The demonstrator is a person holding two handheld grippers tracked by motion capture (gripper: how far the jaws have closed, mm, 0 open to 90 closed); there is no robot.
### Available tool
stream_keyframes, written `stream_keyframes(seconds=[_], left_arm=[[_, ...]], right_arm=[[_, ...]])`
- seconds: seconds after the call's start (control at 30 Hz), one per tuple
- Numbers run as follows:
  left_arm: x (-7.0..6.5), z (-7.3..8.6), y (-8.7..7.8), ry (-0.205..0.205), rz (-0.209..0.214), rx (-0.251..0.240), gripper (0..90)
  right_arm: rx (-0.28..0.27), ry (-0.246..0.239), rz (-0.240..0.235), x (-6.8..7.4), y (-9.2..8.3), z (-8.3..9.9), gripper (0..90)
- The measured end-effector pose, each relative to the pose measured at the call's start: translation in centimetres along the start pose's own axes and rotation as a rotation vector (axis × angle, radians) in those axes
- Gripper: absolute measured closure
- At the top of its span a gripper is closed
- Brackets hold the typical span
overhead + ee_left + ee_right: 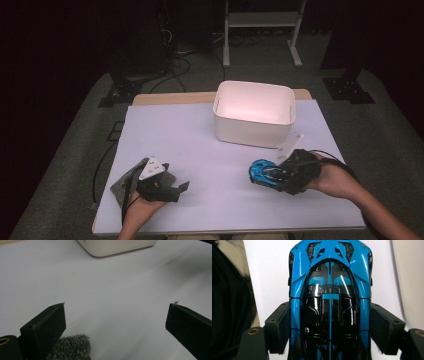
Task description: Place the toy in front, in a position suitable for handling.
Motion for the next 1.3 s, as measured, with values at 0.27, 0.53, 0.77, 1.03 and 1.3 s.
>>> stream_keyframes(seconds=[0.27, 0.53, 0.77, 1.03, 1.3], left_arm=[[0.8, -0.4, -2.4, 0.001, -0.003, 0.000, 5.2], [2.2, 0.7, -3.3, -0.038, -0.013, 0.061, 9.0], [2.6, 1.6, -3.1, -0.022, -0.008, 0.144, 13.6], [2.6, 2.1, -2.5, 0.007, -0.017, 0.216, 18.4], [3.0, 2.5, -1.7, 0.014, -0.004, 0.246, 22.5]], right_arm=[[-0.013, -0.113, -0.084, 2.0, 3.6, -6.0, 25.2], [0.047, -0.163, -0.156, 4.1, 9.2, -7.2, 25.2], [0.071, -0.210, -0.178, 5.5, 11.8, -6.4, 24.9], [0.056, -0.188, -0.163, 5.5, 11.6, -6.1, 18.8], [-0.070, -0.059, -0.132, 3.4, 9.0, -4.3, 17.7]])
Point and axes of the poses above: each handheld gripper's, and its own axes: y roughly forward along the jaws, z roughly out of its underside, x roughly to its left, the point moved 3 cm from there along y, roughly forward along the jaws, and after that the axes turned 15 degrees about z, right-handed, at the moved point
